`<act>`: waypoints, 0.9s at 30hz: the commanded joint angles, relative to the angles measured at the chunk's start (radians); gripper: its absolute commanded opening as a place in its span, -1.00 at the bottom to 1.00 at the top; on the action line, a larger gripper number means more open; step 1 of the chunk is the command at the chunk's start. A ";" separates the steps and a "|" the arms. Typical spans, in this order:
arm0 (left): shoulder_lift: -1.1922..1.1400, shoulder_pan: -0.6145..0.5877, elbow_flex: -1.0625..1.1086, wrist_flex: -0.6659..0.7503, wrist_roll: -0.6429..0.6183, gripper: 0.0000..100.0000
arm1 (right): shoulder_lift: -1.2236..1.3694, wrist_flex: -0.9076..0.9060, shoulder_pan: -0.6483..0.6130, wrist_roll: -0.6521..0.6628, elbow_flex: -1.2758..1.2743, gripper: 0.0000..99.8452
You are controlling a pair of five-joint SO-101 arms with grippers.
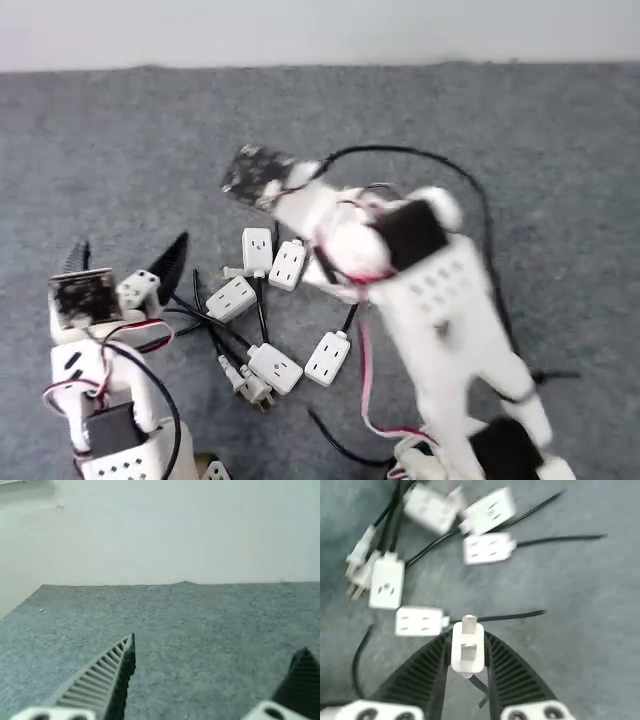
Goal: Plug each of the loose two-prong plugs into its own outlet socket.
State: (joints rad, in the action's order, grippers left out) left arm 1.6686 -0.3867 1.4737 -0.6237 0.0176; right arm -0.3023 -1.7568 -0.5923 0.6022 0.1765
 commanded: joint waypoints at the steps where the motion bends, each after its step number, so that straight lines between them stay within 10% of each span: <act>1: 0.009 0.058 0.001 0.005 0.055 -0.11 | -0.168 0.065 0.102 -0.014 0.106 -0.97; 15: 0.009 0.064 0.005 0.003 0.061 -0.11 | -0.344 0.924 0.639 -0.207 0.103 -0.66; 27: 0.009 0.064 0.016 0.006 0.061 -0.11 | -0.358 1.007 0.768 -0.212 0.109 -0.65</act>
State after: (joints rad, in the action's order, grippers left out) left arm 1.6686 -0.3284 1.4998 -0.6237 0.0637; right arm -0.6337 -0.7733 0.1626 0.3982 0.2271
